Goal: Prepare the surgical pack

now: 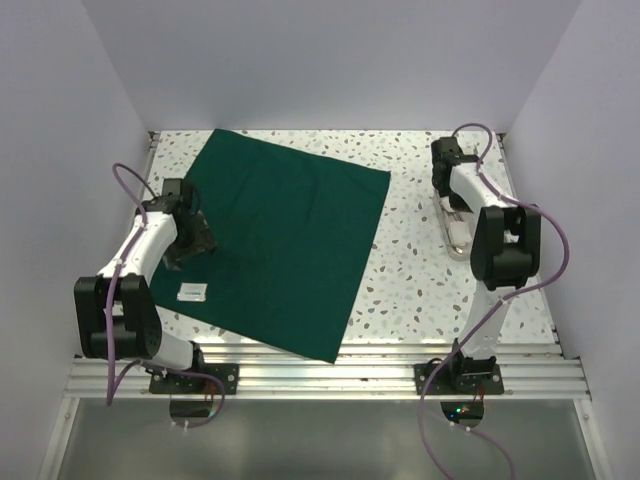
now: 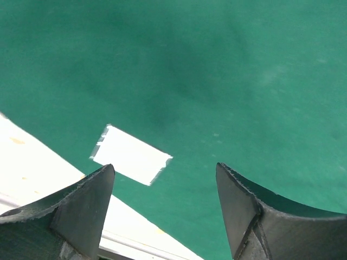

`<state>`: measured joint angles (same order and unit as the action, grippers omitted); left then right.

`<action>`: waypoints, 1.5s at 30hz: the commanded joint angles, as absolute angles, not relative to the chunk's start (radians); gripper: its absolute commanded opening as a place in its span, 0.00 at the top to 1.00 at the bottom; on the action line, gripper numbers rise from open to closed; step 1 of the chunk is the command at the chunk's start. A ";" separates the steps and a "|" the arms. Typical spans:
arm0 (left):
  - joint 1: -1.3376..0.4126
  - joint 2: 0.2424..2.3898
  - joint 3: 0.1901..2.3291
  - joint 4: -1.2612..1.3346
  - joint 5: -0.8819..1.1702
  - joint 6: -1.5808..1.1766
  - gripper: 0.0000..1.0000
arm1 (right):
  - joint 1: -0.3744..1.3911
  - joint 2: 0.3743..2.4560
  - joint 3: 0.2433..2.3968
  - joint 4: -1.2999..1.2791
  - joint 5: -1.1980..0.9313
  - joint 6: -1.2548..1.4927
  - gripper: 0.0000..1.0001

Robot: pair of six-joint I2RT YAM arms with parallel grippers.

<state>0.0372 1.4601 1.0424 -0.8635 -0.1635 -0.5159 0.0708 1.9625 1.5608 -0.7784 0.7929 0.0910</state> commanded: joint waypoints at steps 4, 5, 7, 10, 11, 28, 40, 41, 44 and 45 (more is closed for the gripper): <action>0.090 1.471 1.035 -0.923 -0.270 -0.575 0.20 | 0.069 2.052 1.661 -0.831 0.839 0.135 0.66; 0.097 1.477 1.038 -0.925 -0.268 -0.575 0.20 | 0.069 2.043 1.663 -0.830 0.821 0.133 0.61; 0.107 1.486 1.048 -0.931 -0.270 -0.575 0.20 | 0.080 2.023 1.671 -0.856 0.773 0.150 0.50; 0.118 1.509 1.052 -0.937 -0.271 -0.581 0.21 | 0.090 1.973 1.704 -0.921 0.700 0.198 0.40; 0.120 1.514 1.054 -0.942 -0.273 -0.586 0.23 | 0.109 1.947 1.712 -0.934 0.655 0.215 0.38; 0.129 1.614 1.022 -1.026 -0.209 -0.755 0.27 | 0.406 1.830 1.662 -0.846 0.089 0.262 0.28; 0.268 1.603 0.934 -0.953 -0.049 -0.871 0.30 | 0.426 1.776 1.575 -0.776 -0.064 0.268 0.28; 0.279 1.605 0.928 -0.945 -0.040 -0.873 0.30 | 0.426 1.772 1.571 -0.770 -0.067 0.267 0.28; 0.294 1.611 0.908 -0.917 -0.008 -0.879 0.30 | 0.425 1.772 1.557 -0.761 -0.083 0.268 0.28; 0.301 1.614 0.902 -0.917 -0.005 -0.884 0.27 | 0.426 1.773 1.557 -0.759 -0.087 0.265 0.28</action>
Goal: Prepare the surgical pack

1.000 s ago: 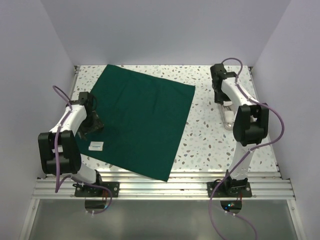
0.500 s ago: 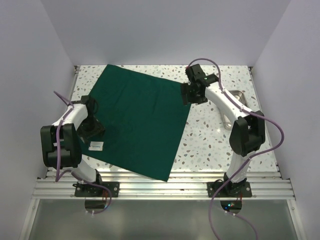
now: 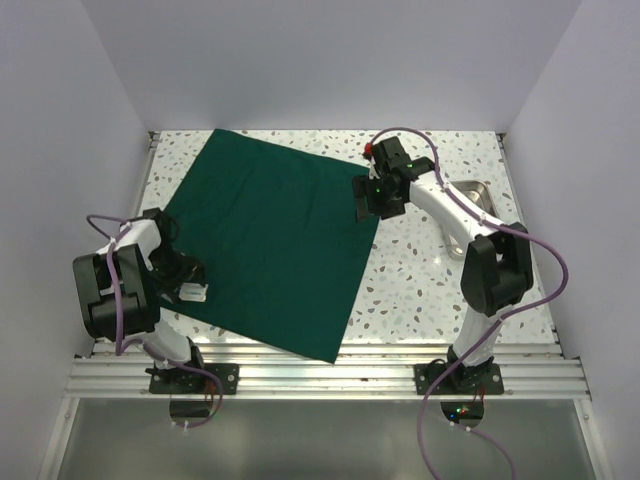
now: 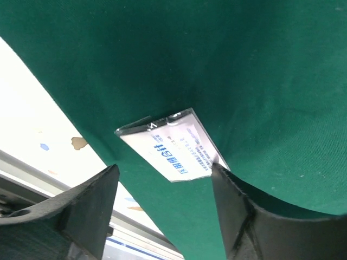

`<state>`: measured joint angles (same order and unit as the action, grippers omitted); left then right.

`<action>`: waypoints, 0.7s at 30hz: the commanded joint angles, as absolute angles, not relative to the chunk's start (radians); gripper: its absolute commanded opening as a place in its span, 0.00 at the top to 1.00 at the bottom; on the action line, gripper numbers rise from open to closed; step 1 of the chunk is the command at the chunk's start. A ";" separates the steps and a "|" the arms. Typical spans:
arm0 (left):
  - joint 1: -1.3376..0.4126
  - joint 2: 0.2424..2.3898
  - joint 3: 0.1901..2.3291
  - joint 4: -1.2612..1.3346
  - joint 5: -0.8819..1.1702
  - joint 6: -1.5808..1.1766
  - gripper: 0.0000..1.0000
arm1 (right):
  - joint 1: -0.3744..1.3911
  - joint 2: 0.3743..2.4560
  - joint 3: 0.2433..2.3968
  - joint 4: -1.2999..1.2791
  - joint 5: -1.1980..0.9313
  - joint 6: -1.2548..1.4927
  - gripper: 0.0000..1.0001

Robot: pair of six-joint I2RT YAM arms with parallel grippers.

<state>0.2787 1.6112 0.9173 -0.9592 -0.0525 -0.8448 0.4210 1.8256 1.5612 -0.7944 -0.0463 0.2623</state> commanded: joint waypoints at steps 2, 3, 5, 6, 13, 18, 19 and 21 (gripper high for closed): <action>0.311 1.611 0.890 -0.914 -0.005 -0.882 0.24 | 0.426 1.775 1.555 -0.756 -0.097 0.265 0.28; 0.316 1.599 0.887 -0.913 -0.005 -0.885 0.24 | 0.425 1.776 1.552 -0.752 -0.104 0.265 0.28; 0.336 1.580 0.881 -0.910 -0.005 -0.884 0.23 | 0.425 1.781 1.552 -0.750 -0.110 0.265 0.28; 0.350 1.569 0.884 -0.914 -0.005 -0.884 0.22 | 0.426 1.782 1.552 -0.749 -0.117 0.265 0.28; 0.373 1.586 0.902 -0.905 0.018 -0.884 0.20 | 0.426 1.793 1.555 -0.747 -0.141 0.268 0.28; 0.377 1.595 0.931 -0.916 0.026 -0.885 0.20 | 0.426 1.784 1.542 -0.738 -0.146 0.267 0.28; 0.379 1.595 0.934 -0.920 0.028 -0.890 0.20 | 0.428 1.784 1.542 -0.738 -0.147 0.265 0.28; 0.379 1.597 0.942 -0.923 0.043 -0.890 0.20 | 0.426 1.782 1.540 -0.736 -0.147 0.265 0.28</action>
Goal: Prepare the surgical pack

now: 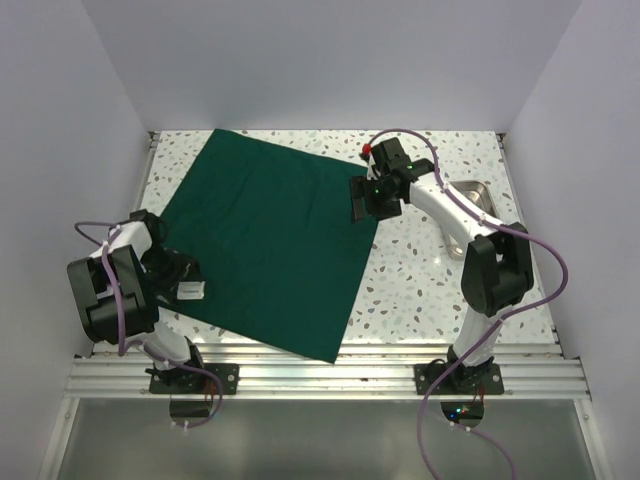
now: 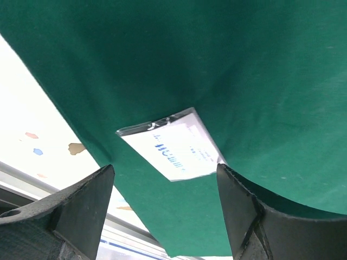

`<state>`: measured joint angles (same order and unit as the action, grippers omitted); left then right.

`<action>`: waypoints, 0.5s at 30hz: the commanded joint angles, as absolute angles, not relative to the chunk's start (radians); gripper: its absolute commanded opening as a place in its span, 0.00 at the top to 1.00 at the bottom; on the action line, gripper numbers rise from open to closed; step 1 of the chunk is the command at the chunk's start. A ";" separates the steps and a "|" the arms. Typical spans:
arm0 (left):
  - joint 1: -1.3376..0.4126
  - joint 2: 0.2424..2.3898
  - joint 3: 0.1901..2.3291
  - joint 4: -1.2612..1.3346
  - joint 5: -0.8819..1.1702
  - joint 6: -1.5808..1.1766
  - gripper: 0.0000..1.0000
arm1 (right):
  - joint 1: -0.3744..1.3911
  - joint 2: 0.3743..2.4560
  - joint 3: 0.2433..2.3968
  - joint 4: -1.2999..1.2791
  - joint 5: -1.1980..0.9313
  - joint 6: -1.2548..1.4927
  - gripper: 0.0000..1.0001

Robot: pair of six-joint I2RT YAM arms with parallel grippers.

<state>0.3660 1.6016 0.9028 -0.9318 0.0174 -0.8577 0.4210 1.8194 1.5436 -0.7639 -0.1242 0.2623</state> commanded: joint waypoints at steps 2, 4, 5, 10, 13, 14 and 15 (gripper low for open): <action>0.379 1.595 0.945 -0.931 0.052 -0.891 0.21 | 0.426 1.784 1.542 -0.738 -0.152 0.265 0.28; 0.379 1.595 0.945 -0.934 0.054 -0.891 0.21 | 0.426 1.784 1.542 -0.735 -0.153 0.265 0.28; 0.379 1.597 0.945 -0.934 0.055 -0.893 0.22 | 0.426 1.784 1.542 -0.735 -0.153 0.265 0.28; 0.382 1.612 0.939 -0.907 0.081 -0.916 0.20 | 0.426 1.789 1.542 -0.730 -0.163 0.264 0.28; 0.383 1.631 0.951 -0.902 0.086 -0.922 0.20 | 0.426 1.793 1.539 -0.729 -0.169 0.264 0.28; 0.387 1.640 0.963 -0.902 0.077 -0.923 0.20 | 0.426 1.793 1.537 -0.727 -0.169 0.265 0.28; 0.390 1.643 0.968 -0.902 0.075 -0.922 0.20 | 0.428 1.793 1.537 -0.729 -0.169 0.264 0.28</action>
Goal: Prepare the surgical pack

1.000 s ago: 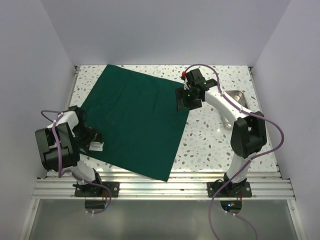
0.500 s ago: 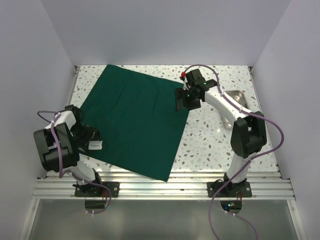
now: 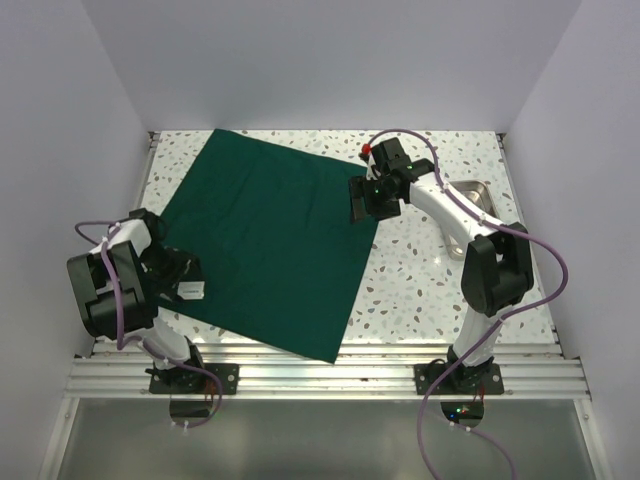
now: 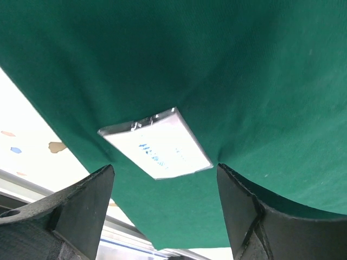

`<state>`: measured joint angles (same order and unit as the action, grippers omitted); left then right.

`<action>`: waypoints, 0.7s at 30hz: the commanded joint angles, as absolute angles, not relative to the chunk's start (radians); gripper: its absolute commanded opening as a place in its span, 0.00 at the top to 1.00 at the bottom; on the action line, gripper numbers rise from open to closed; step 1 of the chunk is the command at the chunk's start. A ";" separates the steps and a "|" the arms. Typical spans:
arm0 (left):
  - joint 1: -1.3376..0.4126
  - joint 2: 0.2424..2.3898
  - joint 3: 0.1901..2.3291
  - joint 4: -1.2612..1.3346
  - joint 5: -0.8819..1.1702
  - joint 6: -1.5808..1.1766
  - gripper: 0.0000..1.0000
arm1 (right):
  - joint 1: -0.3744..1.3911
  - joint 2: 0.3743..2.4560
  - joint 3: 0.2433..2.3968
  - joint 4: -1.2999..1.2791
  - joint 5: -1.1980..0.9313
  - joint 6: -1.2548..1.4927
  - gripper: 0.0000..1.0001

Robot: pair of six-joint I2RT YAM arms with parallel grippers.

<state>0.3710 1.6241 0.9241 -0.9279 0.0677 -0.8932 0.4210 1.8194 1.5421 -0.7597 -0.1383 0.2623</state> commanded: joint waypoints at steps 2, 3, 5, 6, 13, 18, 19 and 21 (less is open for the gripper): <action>0.393 1.654 0.977 -0.907 0.071 -0.923 0.19 | 0.426 1.790 1.536 -0.726 -0.170 0.262 0.28; 0.396 1.658 0.979 -0.905 0.071 -0.925 0.19 | 0.426 1.792 1.536 -0.724 -0.170 0.262 0.28; 0.403 1.667 0.977 -0.905 0.072 -0.931 0.19 | 0.428 1.792 1.536 -0.723 -0.170 0.261 0.28; 0.406 1.670 0.979 -0.902 0.072 -0.934 0.19 | 0.425 1.792 1.536 -0.723 -0.170 0.261 0.28; 0.414 1.693 0.979 -0.917 0.068 -0.962 0.20 | 0.426 1.801 1.551 -0.726 -0.176 0.261 0.28; 0.414 1.698 0.989 -0.931 0.048 -0.965 0.24 | 0.428 1.813 1.555 -0.727 -0.183 0.262 0.28; 0.413 1.698 0.989 -0.930 0.046 -0.965 0.25 | 0.428 1.813 1.558 -0.727 -0.184 0.261 0.28; 0.414 1.698 0.986 -0.931 0.040 -0.963 0.28 | 0.428 1.816 1.562 -0.726 -0.186 0.262 0.28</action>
<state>0.4038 1.6886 0.9588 -0.9237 0.0658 -0.9421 0.4210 1.8194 1.5356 -0.7444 -0.1547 0.2619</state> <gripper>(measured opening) 0.730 0.717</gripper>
